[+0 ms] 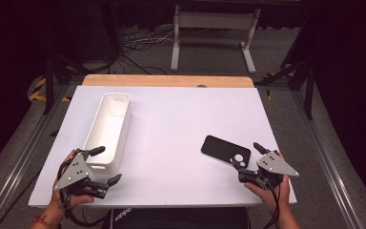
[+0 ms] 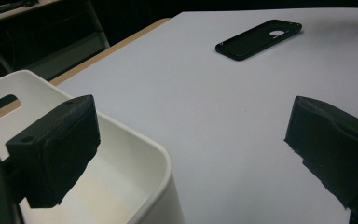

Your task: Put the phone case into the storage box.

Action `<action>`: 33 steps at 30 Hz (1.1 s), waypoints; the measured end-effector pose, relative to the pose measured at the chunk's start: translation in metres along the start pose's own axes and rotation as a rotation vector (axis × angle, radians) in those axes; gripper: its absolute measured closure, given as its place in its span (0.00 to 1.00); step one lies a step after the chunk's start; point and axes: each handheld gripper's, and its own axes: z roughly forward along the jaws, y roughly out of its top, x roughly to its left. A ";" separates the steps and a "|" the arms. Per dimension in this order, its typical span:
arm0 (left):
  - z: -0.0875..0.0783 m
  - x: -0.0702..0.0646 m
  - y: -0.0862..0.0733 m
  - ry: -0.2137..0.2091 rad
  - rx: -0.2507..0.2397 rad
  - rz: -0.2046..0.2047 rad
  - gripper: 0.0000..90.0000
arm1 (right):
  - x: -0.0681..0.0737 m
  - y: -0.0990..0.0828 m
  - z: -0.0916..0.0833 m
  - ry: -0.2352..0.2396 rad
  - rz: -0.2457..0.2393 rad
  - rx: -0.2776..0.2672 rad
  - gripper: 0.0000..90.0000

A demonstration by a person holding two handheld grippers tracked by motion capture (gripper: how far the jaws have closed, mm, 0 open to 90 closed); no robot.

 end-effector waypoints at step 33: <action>-0.001 -0.004 0.001 -0.026 0.000 0.027 0.05 | -0.019 0.009 0.002 0.171 0.107 0.453 1.00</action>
